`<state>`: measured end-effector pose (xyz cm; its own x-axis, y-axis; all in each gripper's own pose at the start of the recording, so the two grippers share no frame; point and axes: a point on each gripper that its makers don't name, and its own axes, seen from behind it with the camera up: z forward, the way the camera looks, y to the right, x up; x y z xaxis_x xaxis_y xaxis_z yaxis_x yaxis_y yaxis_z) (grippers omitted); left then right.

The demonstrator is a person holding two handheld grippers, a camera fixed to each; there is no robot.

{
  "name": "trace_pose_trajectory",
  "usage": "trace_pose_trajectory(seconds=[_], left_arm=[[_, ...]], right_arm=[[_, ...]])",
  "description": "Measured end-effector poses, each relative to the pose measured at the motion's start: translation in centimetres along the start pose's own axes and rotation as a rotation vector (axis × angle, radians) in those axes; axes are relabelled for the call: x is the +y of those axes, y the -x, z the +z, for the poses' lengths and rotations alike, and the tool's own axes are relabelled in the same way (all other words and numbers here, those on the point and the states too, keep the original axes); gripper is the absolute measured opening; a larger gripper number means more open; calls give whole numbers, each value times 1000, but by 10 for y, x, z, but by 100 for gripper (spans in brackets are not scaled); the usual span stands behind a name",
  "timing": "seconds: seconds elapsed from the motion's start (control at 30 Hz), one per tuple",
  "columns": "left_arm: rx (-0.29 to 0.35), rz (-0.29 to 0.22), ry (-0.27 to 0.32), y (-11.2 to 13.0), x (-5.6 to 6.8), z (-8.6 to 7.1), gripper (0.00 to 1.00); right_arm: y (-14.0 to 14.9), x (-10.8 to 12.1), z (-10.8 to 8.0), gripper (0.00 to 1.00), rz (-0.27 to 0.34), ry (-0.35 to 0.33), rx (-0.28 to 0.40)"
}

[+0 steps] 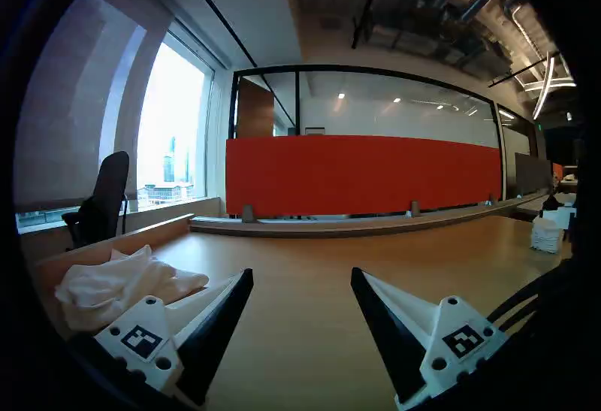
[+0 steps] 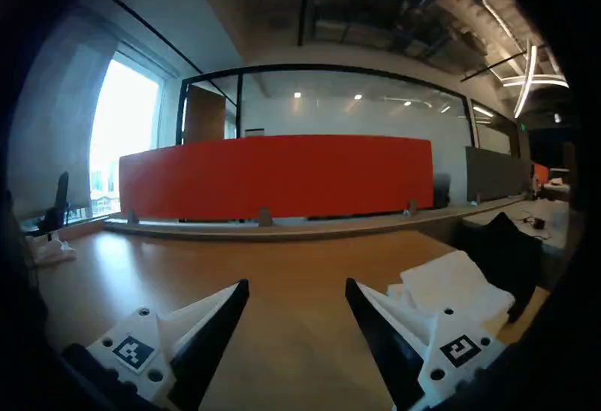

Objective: Fold towel

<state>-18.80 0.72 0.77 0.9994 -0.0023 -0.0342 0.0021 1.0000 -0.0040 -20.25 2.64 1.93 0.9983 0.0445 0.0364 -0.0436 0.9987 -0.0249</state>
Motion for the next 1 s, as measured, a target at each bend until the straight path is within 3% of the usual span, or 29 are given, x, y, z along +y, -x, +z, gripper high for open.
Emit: trace_pose_trajectory(seconds=[0.2,1.0], left_arm=[[0,0,0,0,-1,0,97],[0,0,0,-1,0,-1,97]], right_arm=[[2,-1,-1,100,11,-6,9],[1,-12,-11,100,-42,-24,52]])
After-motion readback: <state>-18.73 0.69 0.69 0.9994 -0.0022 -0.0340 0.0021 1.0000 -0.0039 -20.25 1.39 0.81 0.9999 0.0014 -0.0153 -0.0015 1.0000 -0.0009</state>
